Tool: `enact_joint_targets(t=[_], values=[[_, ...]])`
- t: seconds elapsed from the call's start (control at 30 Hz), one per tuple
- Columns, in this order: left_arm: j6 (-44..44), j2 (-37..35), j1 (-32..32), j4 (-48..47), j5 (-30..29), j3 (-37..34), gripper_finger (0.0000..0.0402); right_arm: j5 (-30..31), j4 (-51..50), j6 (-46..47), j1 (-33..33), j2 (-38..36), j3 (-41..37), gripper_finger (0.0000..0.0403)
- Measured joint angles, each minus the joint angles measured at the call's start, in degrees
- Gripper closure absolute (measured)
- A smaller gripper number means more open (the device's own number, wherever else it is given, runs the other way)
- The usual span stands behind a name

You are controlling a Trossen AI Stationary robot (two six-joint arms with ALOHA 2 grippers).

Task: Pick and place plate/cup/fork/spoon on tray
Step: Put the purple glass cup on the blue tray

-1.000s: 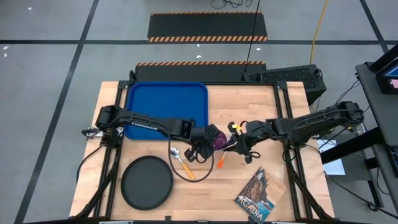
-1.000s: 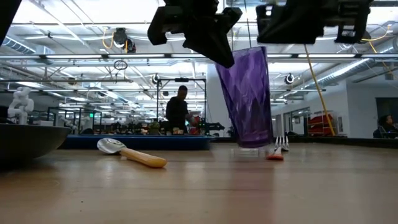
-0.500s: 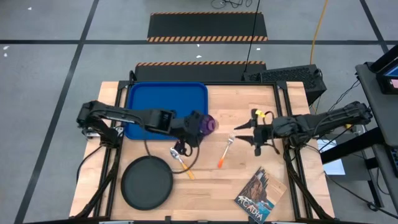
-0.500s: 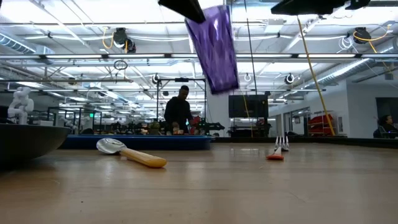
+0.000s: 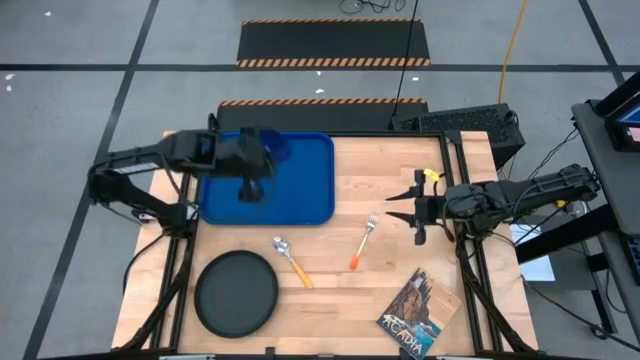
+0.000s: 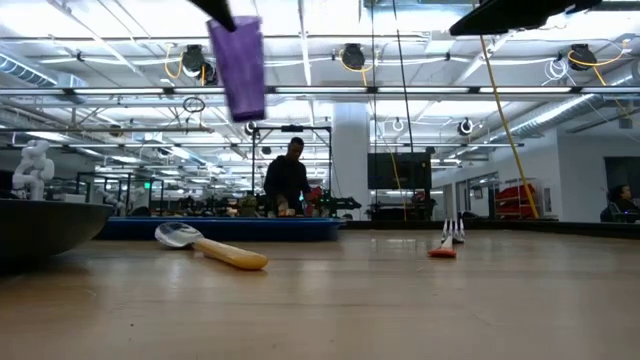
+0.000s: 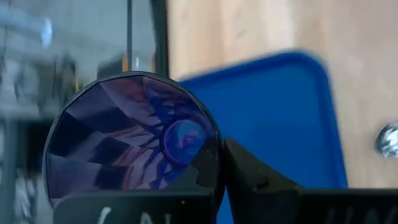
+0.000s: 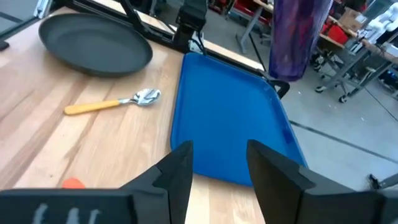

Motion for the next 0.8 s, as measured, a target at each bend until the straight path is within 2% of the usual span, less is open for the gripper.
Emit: enact_joint_targets(t=[0.2,0.43,0.63,0.8], values=[[-7.6,-1.8,11.2,-8.1,0.0,0.0,0.0391,0.0,0.0,0.5,0.0,0.0,0.0,0.0257],[-11.9,-1.4,23.0,-8.4,0.0,0.0,0.0393,0.0,0.0,0.5,0.0,0.0,0.0,0.0257],[-19.0,-1.3,31.4,-8.5,0.1,0.0,0.0386,0.0,-0.4,0.4,0.0,0.0,0.0,0.0257],[-22.7,-1.3,36.3,-8.4,4.3,0.0,0.0392,0.0,-0.8,0.3,0.0,0.0,0.0,0.0257]])
